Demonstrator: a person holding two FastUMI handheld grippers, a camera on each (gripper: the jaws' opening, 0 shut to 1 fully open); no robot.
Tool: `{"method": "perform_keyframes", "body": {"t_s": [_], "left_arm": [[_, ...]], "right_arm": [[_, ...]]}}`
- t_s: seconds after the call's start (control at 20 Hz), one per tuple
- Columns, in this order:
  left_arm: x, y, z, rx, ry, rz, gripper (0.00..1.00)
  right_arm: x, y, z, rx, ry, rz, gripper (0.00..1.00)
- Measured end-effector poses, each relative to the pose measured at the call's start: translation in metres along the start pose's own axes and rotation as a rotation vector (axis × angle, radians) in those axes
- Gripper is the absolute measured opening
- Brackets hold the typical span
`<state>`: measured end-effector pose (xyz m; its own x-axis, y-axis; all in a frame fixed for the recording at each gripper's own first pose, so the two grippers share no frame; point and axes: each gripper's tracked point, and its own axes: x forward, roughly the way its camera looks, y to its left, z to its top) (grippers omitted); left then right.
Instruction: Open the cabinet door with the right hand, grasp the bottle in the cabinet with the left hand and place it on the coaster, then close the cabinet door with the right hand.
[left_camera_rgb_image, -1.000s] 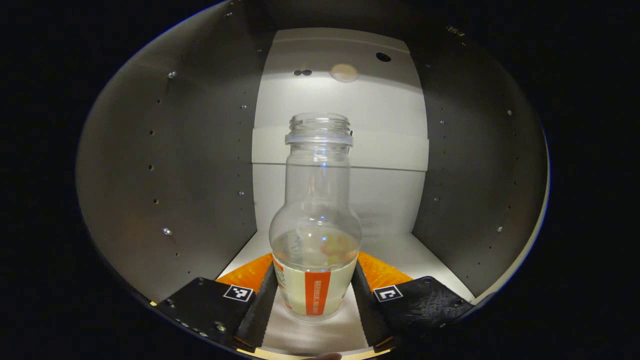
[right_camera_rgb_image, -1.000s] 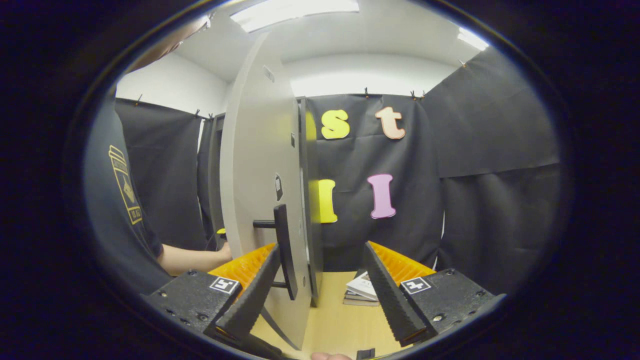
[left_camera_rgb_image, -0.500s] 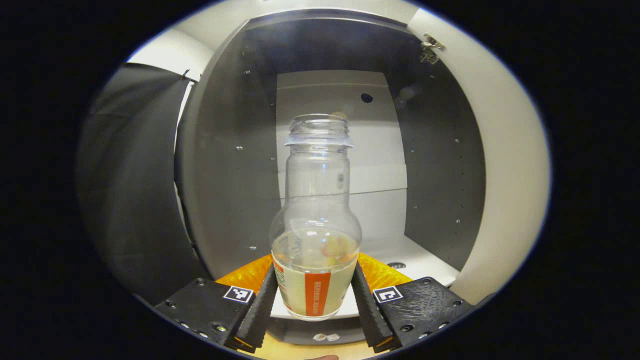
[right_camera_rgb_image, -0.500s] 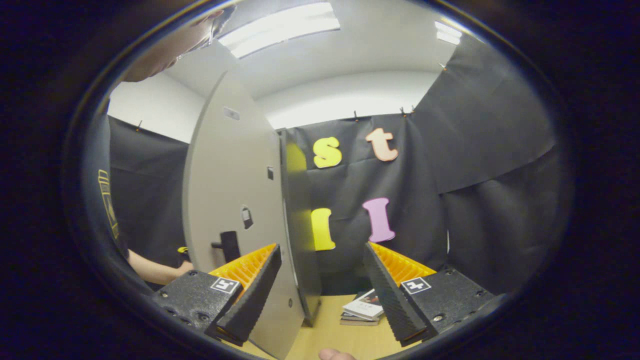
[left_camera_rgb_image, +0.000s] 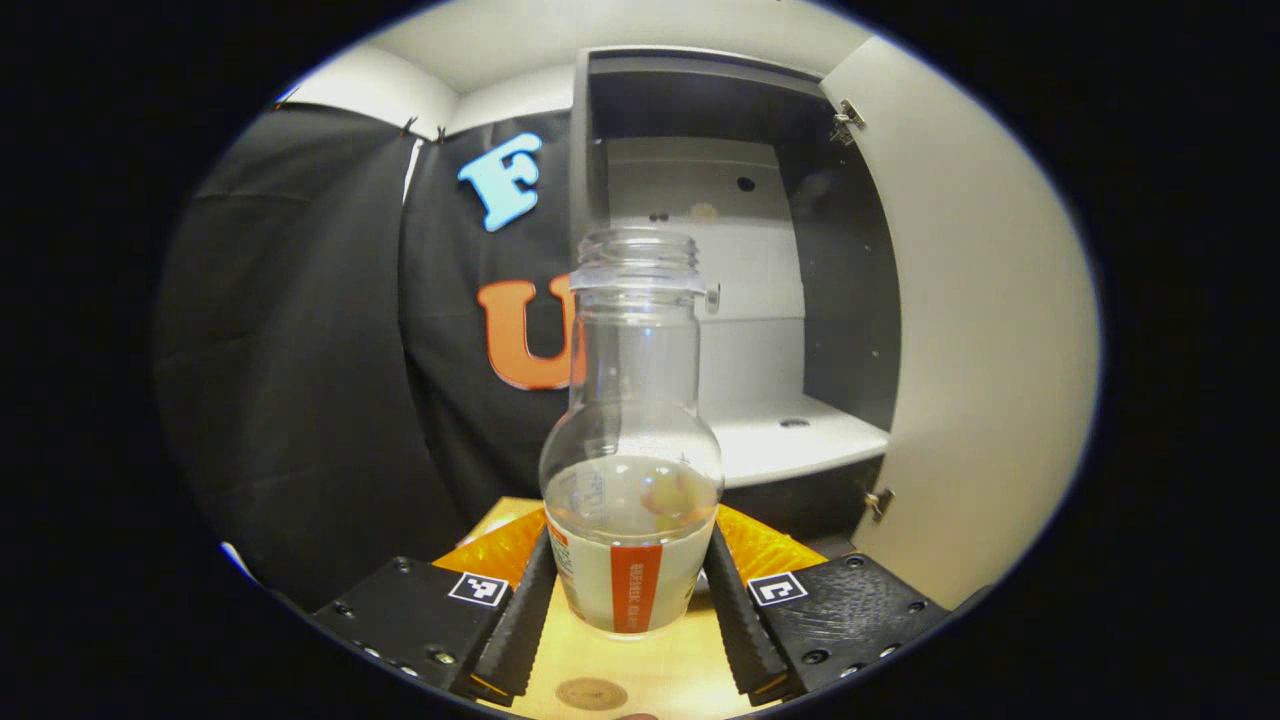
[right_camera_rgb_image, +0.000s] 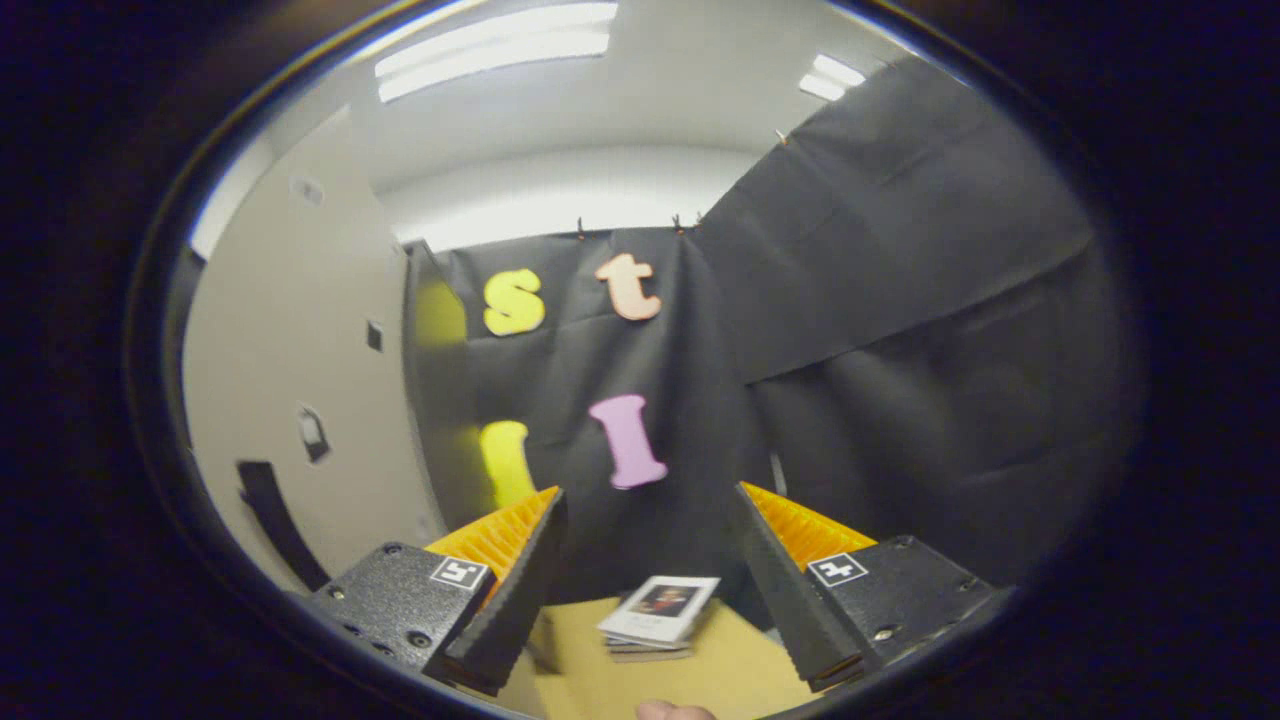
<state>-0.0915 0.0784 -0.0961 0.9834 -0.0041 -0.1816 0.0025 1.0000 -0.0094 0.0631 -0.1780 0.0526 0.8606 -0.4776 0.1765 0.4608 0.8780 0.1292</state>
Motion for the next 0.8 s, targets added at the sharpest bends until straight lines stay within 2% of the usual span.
{"method": "perform_keyframes", "body": {"t_s": [0.05,0.2,0.3,0.4,0.5,0.6,0.8], "left_arm": [[-0.010,0.005,-0.013,-0.036,-0.009,-0.014,0.72],[-0.024,0.047,-0.061,-0.057,-0.004,0.020,0.72],[-0.022,0.076,-0.108,-0.062,0.019,0.071,0.72],[-0.011,0.096,-0.152,-0.109,0.022,0.106,0.72],[0.006,0.108,-0.191,-0.179,0.078,0.132,0.72],[0.012,0.116,-0.204,-0.228,0.046,0.160,0.73],[0.022,0.121,-0.230,-0.259,0.039,0.193,0.72]], "right_arm": [[-0.007,0.001,0.001,-0.047,0.010,-0.042,1.00],[-0.041,0.046,-0.024,-0.046,0.114,0.016,1.00],[-0.063,0.039,-0.060,-0.102,0.198,0.000,0.98],[-0.088,0.035,-0.090,-0.163,0.244,0.000,0.99],[-0.097,0.028,-0.107,-0.216,0.275,-0.004,0.98],[-0.100,0.020,-0.129,-0.254,0.305,-0.009,0.99],[-0.116,0.006,-0.192,-0.259,0.405,0.009,1.00]]}}
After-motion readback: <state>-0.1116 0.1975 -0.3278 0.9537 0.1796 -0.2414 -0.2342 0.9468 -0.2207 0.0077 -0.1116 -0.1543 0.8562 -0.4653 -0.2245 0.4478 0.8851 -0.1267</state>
